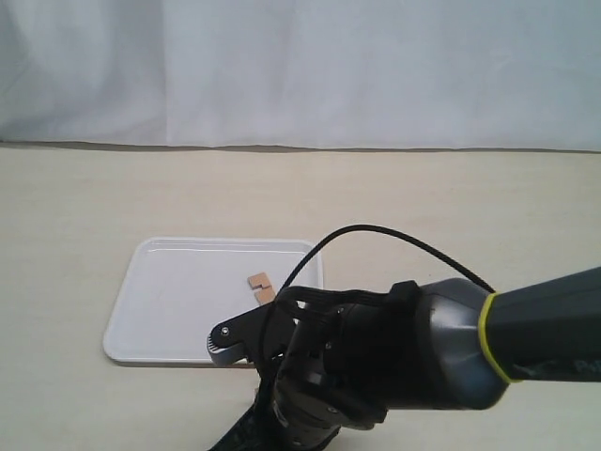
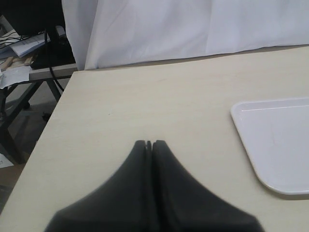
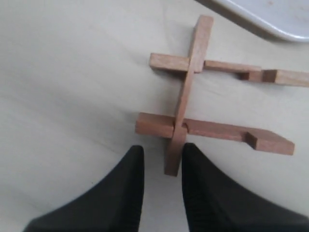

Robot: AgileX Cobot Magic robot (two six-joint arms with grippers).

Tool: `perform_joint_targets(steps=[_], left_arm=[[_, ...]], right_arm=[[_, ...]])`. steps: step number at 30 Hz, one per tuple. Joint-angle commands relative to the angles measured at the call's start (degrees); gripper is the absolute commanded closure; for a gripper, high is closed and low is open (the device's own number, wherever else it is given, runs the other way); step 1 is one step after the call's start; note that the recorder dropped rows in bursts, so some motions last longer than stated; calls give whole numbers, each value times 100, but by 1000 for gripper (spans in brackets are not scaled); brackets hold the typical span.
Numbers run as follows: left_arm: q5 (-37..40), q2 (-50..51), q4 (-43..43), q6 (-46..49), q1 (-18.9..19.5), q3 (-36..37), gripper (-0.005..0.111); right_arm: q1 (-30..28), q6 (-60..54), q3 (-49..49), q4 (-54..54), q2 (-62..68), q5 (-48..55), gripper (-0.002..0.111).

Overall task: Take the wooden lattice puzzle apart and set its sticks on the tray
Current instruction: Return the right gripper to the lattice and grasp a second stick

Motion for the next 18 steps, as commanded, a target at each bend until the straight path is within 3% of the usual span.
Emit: perform_joint_targets(steps=[1,6,18], left_arm=[[-58,-10,-11,-36,-1,15,107],[-58,-10,-11,-36,-1,15,107],[-58,-10,-11,-36,-1,15,107]], right_arm=[[8,114,17,-60,-4,-136,85],[8,144,17,-190,-4,-63,104],[8,180,-23,-184,-204,375,104]])
